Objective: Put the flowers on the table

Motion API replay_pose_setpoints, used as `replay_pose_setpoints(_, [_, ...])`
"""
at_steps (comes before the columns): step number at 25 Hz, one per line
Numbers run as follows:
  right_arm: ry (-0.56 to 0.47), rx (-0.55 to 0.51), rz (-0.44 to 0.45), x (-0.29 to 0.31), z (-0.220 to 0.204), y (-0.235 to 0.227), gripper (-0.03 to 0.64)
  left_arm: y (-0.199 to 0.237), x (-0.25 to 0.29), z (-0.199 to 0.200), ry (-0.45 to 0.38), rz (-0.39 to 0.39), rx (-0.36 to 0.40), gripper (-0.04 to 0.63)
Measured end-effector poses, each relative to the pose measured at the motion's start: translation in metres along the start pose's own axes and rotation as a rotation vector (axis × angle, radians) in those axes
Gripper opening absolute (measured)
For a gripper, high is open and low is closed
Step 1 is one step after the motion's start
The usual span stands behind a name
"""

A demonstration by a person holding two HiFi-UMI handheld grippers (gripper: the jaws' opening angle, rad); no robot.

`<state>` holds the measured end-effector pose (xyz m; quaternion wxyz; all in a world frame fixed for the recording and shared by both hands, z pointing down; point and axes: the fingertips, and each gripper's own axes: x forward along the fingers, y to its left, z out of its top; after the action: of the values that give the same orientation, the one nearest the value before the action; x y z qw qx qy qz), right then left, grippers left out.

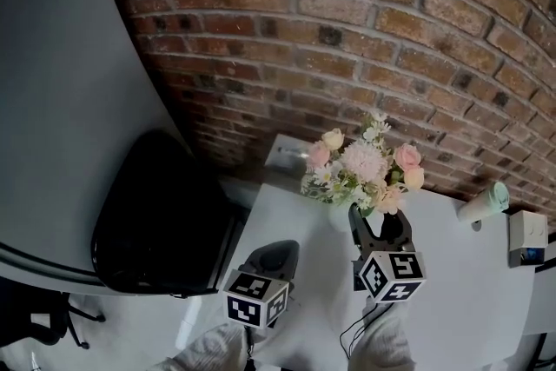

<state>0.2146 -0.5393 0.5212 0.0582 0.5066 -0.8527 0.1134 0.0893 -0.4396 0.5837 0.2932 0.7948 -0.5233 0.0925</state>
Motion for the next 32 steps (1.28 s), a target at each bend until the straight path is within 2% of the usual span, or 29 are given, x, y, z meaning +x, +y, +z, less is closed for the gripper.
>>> replay_pose_setpoints(6, [0.001, 0.02, -0.04, -0.022, 0.006, 0.005, 0.262, -0.002, -0.019, 0.003, -0.014, -0.004, -0.008, 0.006])
replay_pose_setpoints(11, [0.053, 0.051, -0.059, -0.055, 0.01, 0.02, 0.262, -0.012, -0.046, 0.009, -0.038, -0.006, -0.039, 0.006])
replay_pose_setpoints(19, [0.004, 0.068, -0.133, -0.127, 0.037, 0.056, 0.258, -0.037, -0.095, 0.017, -0.051, -0.068, -0.038, 0.006])
replay_pose_setpoints(20, [-0.006, 0.07, -0.146, -0.136, 0.041, 0.06, 0.248, -0.038, -0.1, 0.017, -0.046, -0.074, -0.031, 0.006])
replay_pose_setpoints(21, [-0.02, 0.069, -0.166, -0.145, 0.046, 0.063, 0.182, -0.04, -0.105, 0.016, -0.043, -0.081, -0.023, 0.006])
replay_pose_setpoints(22, [-0.031, 0.067, -0.187, -0.153, 0.049, 0.066, 0.074, -0.043, -0.111, 0.017, -0.042, -0.089, -0.013, 0.006])
replay_pose_setpoints(28, [-0.031, 0.086, -0.208, -0.192, 0.045, 0.102, 0.048, -0.053, -0.156, 0.018, -0.057, -0.14, 0.051, 0.006])
replay_pose_setpoints(32, [-0.014, 0.101, -0.264, -0.216, 0.032, 0.124, 0.033, -0.053, -0.179, 0.016, -0.053, -0.171, 0.099, 0.006])
